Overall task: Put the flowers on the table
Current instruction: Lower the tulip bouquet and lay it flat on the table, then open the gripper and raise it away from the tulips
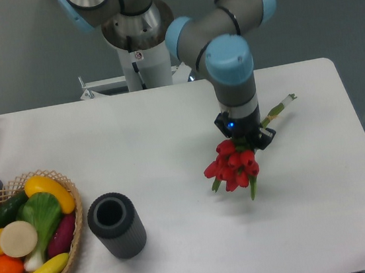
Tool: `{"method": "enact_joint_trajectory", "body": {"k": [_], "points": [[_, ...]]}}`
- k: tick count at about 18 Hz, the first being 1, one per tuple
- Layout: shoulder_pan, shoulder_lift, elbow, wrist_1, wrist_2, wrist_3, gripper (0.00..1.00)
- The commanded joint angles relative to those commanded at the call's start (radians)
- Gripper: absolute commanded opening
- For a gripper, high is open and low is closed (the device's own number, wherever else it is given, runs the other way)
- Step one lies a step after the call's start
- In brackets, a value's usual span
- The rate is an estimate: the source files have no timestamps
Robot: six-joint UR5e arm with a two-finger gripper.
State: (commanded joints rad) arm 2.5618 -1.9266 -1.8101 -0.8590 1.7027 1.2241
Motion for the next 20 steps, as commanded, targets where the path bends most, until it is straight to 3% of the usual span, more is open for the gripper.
{"method": "enact_joint_trajectory", "body": {"k": [4,7,9,11,14,17,20], "points": [[0.000,-0.031,-0.002,0.002,0.000,0.002,0.37],[0.000,-0.040,0.002,0.003,0.002,0.003,0.47],[0.000,-0.043,0.002,0.005,0.003,0.009,0.65],[0.002,-0.041,-0.002,0.005,0.003,0.032,0.73],[0.000,-0.038,-0.011,0.006,0.005,0.029,1.00],[0.003,-0.014,-0.012,0.003,0.003,0.038,1.00],[0.017,0.061,0.003,-0.003,-0.006,0.038,1.00]]}}
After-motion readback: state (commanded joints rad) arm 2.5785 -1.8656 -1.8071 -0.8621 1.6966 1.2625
